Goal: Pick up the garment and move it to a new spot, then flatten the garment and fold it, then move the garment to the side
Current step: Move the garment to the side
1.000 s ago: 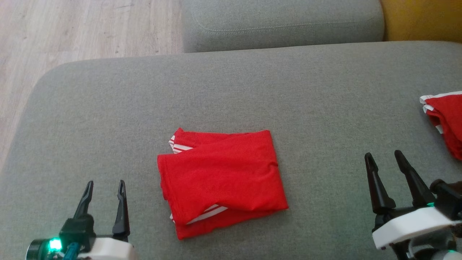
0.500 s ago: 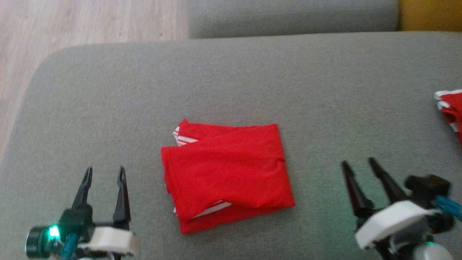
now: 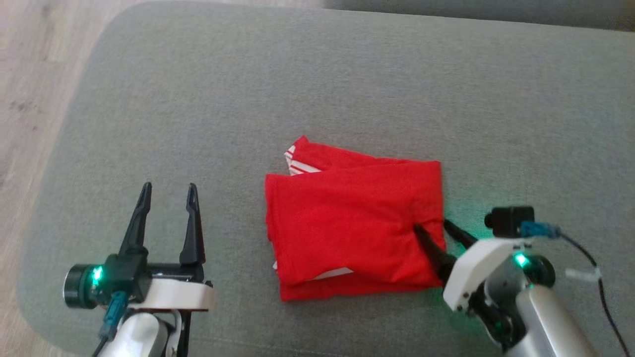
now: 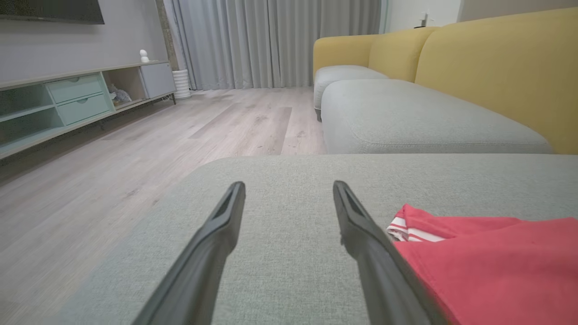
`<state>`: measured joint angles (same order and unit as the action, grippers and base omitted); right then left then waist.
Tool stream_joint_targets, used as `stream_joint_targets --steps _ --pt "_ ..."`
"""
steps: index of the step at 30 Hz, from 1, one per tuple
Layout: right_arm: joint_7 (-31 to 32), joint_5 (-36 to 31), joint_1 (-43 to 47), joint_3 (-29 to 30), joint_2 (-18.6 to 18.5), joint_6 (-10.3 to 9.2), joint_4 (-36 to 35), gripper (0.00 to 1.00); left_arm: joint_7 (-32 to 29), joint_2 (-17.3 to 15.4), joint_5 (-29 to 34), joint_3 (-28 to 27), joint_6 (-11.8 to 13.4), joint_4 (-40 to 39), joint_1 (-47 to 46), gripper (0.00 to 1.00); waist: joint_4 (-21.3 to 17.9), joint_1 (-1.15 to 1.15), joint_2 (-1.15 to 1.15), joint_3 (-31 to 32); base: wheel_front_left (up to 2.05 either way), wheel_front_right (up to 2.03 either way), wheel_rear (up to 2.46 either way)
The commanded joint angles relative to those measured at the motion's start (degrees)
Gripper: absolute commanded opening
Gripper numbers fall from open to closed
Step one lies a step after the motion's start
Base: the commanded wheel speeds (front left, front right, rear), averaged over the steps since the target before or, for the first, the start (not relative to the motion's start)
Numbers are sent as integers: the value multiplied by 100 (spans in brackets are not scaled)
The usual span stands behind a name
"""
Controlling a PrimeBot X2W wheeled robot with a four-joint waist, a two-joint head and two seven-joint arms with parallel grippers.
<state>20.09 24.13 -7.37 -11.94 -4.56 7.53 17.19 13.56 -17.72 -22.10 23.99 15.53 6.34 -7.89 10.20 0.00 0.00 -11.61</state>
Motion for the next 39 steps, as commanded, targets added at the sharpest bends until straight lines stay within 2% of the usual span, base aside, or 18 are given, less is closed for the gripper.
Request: stream_joint_targets --steps 1,3,4,5,9,13,19,27,30,39 --pt "166 34 -162 -170 48 -4 24 100 73 -84 45 -223 -21 -119 -254 100 96 0 0 -40 0 0 0" --pt "334 109 -249 -230 75 -4 164 100 99 -39 45 -235 -55 -37 -265 100 132 0 0 -35 0 0 0" --pt "444 144 -267 -279 83 -4 215 65 108 -22 48 -244 -69 -2 -268 100 137 0 0 -24 0 0 0" --pt "524 189 -278 -327 89 -4 227 0 116 -7 48 -257 -77 30 -263 100 133 0 0 -12 0 0 0" --pt "487 136 -306 -493 -29 -4 -14 0 131 10 59 -317 -98 107 -222 100 19 0 0 33 0 0 0" --pt "246 -19 -257 -587 -243 -4 -401 0 137 -22 80 -386 -116 119 -190 100 -285 0 0 66 0 0 0" --pt "31 -154 -146 -585 -866 -4 -1057 0 141 -121 110 -503 -59 -18 -58 100 -1278 0 0 130 0 0 0" --pt "17 69 -295 -125 -1625 -4 -1155 0 49 -121 175 -326 -175 -83 -334 100 -2256 0 0 -36 0 0 0" --pt "-41 160 -448 -77 -1737 -4 -1079 0 23 -114 203 -278 -204 -69 -444 100 -2346 0 0 -131 0 0 0" --pt "-483 -105 -1659 236 -2689 -4 -417 0 -126 -84 359 -43 -323 -90 -945 100 -2304 0 0 -765 0 0 0"
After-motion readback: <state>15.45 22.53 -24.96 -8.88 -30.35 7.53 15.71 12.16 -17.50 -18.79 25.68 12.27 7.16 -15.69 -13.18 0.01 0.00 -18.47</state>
